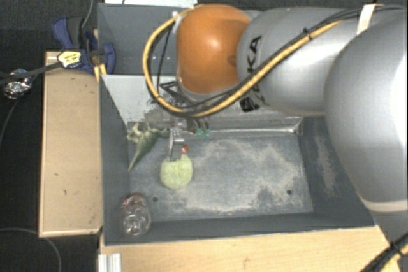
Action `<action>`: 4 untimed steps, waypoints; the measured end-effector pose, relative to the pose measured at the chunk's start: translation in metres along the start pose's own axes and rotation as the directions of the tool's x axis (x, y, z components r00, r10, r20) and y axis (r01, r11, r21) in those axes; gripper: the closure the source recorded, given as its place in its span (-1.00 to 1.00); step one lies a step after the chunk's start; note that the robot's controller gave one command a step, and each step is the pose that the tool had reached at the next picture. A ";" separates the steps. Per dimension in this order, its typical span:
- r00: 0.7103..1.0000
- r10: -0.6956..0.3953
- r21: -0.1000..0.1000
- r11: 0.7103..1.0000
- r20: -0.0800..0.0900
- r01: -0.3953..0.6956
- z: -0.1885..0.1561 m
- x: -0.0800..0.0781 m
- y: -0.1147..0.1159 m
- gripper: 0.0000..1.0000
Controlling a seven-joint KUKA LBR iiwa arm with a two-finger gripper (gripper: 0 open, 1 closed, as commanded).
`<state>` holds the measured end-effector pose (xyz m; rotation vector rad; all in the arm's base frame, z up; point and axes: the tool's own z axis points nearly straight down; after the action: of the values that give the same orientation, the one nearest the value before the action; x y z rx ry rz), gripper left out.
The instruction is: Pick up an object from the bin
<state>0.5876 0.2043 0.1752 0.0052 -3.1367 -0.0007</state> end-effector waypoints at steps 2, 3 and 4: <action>1.000 0.006 -0.003 1.000 0.009 -0.006 0.057 0.014 -0.022 -1.00; 1.000 0.004 -0.001 1.000 0.003 -0.004 0.107 0.020 -0.030 -1.00; 0.997 -0.072 -0.002 0.997 0.007 0.072 0.077 0.033 -0.043 -1.00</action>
Offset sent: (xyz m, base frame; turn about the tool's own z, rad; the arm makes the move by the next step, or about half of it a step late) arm -0.0274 -0.0389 -0.1052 0.0085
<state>0.5540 0.1614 0.0981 0.1182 -3.1413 -0.0039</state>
